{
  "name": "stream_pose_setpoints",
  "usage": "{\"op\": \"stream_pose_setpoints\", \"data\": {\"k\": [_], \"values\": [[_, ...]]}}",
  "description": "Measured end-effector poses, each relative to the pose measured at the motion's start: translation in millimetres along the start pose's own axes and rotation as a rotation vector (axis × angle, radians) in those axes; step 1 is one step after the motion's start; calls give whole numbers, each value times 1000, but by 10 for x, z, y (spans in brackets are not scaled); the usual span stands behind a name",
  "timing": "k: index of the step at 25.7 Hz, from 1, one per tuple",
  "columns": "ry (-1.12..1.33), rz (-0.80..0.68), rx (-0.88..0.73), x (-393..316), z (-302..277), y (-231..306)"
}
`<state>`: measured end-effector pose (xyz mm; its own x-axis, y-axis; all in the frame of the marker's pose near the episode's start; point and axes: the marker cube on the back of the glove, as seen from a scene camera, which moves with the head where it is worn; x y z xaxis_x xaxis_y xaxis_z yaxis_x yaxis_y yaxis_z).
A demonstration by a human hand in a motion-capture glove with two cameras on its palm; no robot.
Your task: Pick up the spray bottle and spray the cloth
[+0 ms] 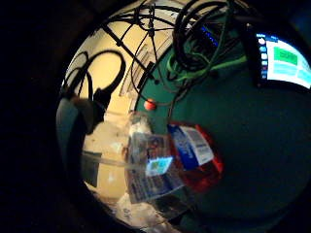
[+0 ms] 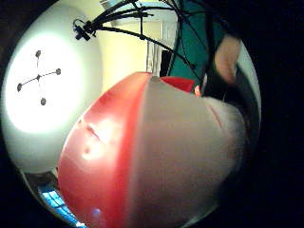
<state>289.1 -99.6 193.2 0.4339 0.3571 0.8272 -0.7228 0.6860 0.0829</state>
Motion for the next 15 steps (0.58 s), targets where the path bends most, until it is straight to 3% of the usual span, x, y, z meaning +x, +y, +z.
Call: {"op": "stream_pose_setpoints", "data": {"k": [9, 15], "values": [[-55, -133, 44, -700, -119, 142], [-99, -140, 22, -1417, -261, 291]]}}
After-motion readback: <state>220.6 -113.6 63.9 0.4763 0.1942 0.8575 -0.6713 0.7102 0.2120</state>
